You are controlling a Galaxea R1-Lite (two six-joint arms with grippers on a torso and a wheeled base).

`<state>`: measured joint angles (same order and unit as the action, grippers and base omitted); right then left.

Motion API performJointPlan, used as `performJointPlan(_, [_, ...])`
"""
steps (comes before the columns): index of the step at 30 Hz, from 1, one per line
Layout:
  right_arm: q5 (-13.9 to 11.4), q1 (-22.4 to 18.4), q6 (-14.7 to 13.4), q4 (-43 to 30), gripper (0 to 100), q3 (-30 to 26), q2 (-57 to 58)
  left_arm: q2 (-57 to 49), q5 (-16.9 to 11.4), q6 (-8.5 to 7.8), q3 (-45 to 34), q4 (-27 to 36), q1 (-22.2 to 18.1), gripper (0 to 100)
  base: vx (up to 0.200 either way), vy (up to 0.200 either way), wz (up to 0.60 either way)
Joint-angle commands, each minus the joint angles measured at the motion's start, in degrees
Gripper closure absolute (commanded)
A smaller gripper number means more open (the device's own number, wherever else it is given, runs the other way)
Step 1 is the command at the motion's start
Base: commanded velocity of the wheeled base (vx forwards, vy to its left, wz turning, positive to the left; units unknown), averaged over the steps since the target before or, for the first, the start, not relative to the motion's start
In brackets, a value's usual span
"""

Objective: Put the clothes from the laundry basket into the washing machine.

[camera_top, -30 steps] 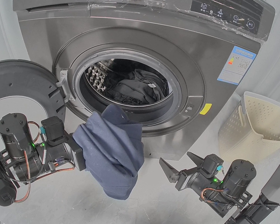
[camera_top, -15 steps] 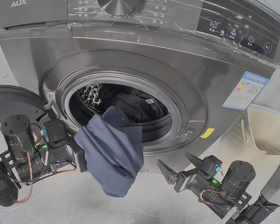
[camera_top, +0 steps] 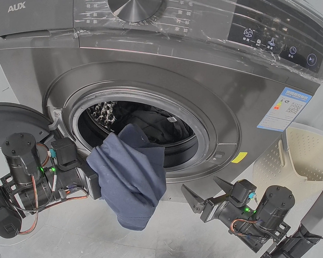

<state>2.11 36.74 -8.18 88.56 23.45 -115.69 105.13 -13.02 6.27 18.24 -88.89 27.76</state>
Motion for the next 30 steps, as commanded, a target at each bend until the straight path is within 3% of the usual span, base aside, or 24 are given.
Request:
performJointPlan(1, [0.0,0.1,0.0,0.0,0,0.0,-0.1,0.1,0.0,0.06,0.0,-0.1,-0.1,100,0.000,0.000,0.00])
performJointPlan(4, [0.0,0.3,0.0,0.0,0,0.0,-0.1,0.3,0.0,0.06,-0.3,-0.1,0.5,100,0.200,0.000,0.00])
performJointPlan(9, [0.0,1.2,-0.1,0.0,0,0.0,0.0,1.8,0.9,-0.20,-0.6,-0.1,1.4,100,0.000,0.000,0.00])
performJointPlan(10, [0.1,1.9,-0.3,0.1,0,-0.3,0.1,2.4,2.4,-0.82,-2.2,-0.1,2.2,100,0.000,0.000,0.00])
performJointPlan(13, [0.1,3.0,-0.3,0.1,0,-1.1,1.3,3.5,3.0,-1.70,-2.2,-0.1,3.8,100,0.000,0.000,0.00])
performJointPlan(16, [0.1,3.2,-0.3,0.1,0,-1.2,1.4,8.8,5.0,-1.96,4.1,-0.1,3.9,100,0.000,0.000,0.00])
performJointPlan(26, [0.1,4.3,-0.3,0.0,0,-1.3,1.5,19.5,5.6,-2.22,17.0,0.0,2.9,100,0.000,0.000,0.00])
performJointPlan(30, [0.1,4.6,-0.3,0.1,0,-1.3,1.3,25.2,8.9,-1.70,27.0,0.0,1.2,100,0.000,0.000,0.00])
